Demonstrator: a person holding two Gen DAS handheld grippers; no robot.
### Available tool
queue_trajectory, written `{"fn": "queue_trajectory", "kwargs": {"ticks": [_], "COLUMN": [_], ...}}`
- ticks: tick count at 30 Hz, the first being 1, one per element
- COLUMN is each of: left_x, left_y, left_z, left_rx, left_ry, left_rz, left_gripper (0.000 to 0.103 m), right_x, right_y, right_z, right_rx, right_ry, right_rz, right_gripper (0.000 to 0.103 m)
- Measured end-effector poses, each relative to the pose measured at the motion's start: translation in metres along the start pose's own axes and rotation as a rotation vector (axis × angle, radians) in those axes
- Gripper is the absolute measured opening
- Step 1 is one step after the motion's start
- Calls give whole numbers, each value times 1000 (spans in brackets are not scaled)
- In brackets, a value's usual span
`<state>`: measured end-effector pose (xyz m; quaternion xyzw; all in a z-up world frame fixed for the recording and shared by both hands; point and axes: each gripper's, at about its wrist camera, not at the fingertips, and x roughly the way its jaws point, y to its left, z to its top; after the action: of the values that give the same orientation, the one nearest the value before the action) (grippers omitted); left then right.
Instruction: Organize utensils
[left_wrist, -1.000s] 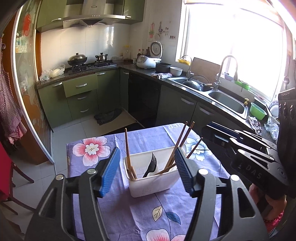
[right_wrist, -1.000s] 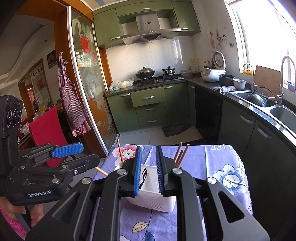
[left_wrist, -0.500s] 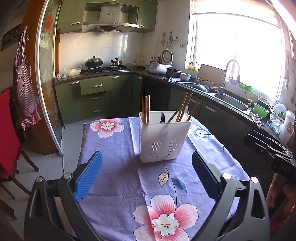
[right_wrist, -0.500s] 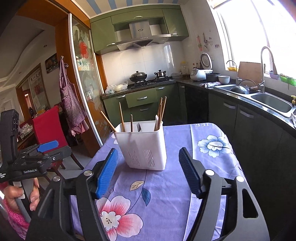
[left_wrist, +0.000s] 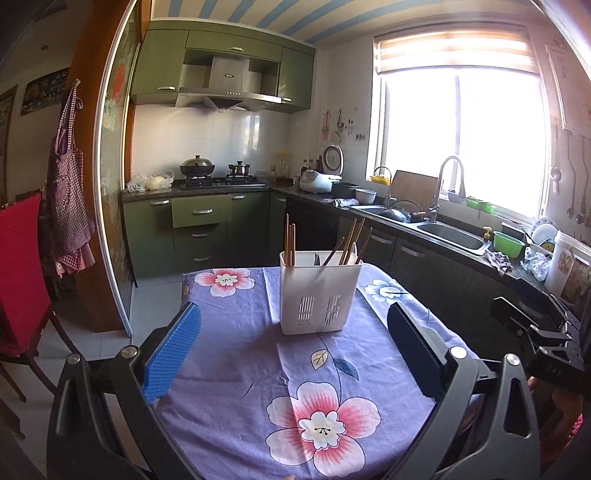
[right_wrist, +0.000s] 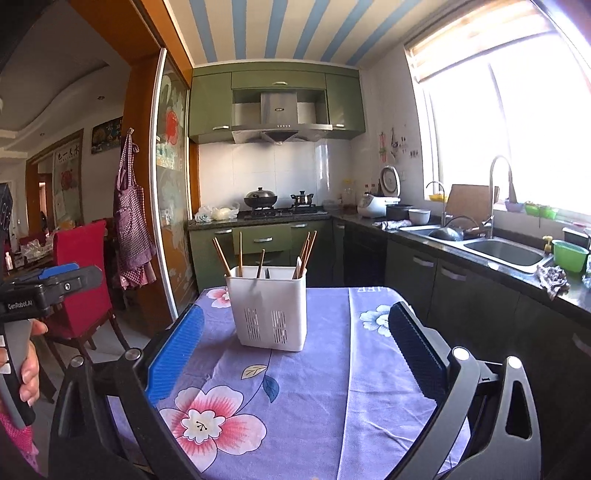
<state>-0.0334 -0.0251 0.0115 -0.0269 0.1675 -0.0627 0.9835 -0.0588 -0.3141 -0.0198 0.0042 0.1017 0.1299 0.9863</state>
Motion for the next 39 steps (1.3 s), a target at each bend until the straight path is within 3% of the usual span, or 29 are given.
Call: {"fn": "queue_trajectory", "kwargs": {"ticks": [8, 39], "left_x": [-10, -14], "left_y": [-6, 0], "left_z": [-4, -8], "left_rx": [-3, -15], "left_ry": [-1, 14], "left_rz": [5, 25], "left_gripper": [96, 96], "right_x": [-16, -3], "right_y": [7, 1], "right_z": [4, 11], "right_rx": [3, 33], "right_ry": [7, 49], "right_rz": [8, 12], "right_gripper": [98, 98]}}
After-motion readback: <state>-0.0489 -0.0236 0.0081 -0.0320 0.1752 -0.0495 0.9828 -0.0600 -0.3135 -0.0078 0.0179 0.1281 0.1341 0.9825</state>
